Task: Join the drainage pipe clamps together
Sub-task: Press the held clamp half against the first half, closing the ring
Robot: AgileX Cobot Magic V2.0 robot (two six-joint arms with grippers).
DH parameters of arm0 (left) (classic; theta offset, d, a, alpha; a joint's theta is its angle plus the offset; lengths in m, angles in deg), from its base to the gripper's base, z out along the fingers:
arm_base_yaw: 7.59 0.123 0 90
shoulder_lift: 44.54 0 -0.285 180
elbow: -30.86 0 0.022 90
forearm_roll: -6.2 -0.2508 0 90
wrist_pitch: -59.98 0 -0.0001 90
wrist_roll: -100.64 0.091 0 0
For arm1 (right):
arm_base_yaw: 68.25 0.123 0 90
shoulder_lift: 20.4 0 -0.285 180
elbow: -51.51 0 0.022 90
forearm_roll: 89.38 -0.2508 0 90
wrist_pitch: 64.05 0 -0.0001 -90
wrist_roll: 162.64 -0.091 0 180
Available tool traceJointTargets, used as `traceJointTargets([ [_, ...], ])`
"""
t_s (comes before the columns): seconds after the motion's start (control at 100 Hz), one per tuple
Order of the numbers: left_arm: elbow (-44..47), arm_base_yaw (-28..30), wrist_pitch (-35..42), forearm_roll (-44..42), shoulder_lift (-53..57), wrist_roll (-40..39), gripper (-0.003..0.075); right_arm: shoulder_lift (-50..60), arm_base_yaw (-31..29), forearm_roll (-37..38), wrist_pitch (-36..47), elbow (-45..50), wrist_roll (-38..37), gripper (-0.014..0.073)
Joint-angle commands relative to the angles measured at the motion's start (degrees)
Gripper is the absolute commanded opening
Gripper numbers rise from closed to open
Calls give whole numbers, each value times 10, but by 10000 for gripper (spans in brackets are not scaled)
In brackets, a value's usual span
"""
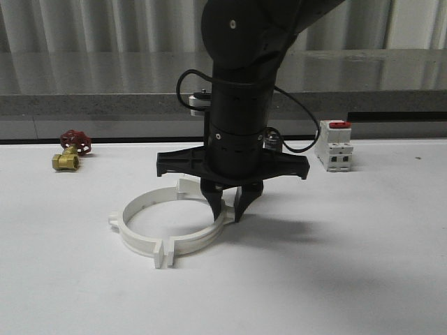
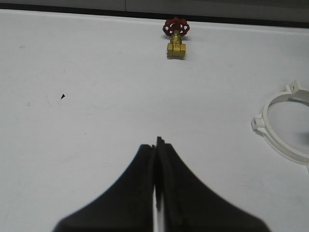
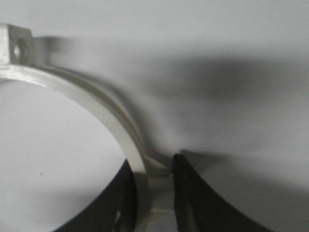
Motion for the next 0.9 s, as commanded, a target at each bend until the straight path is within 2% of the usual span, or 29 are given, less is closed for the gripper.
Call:
traceJointTargets([
  [0.0,-15,1,39,-1,-1,1,-21,24,1,15,4,-24,-4,-14],
  [0.38,-15,1,39,-1,-1,1,-21,19,3,6,-10,-28,-8,2],
  [0.48,-15,1,39,-1,-1,1,-21,19,3,5,-23,-28,-8,106],
  [0.6,-15,1,39,-1,-1,1,-21,19,3,5,-17,-28,-8,318],
  [0.7,-15,1,39,-1,-1,1,-21,19,3,5,-12,-28,-8,451],
  [0.77,-15,1,39,-1,-1,1,-21,19,3,5,-9,-28,-8,493],
  [0.89,-15,1,39,-1,-1,1,-21,22,3,7,-5,-36,-6,489],
])
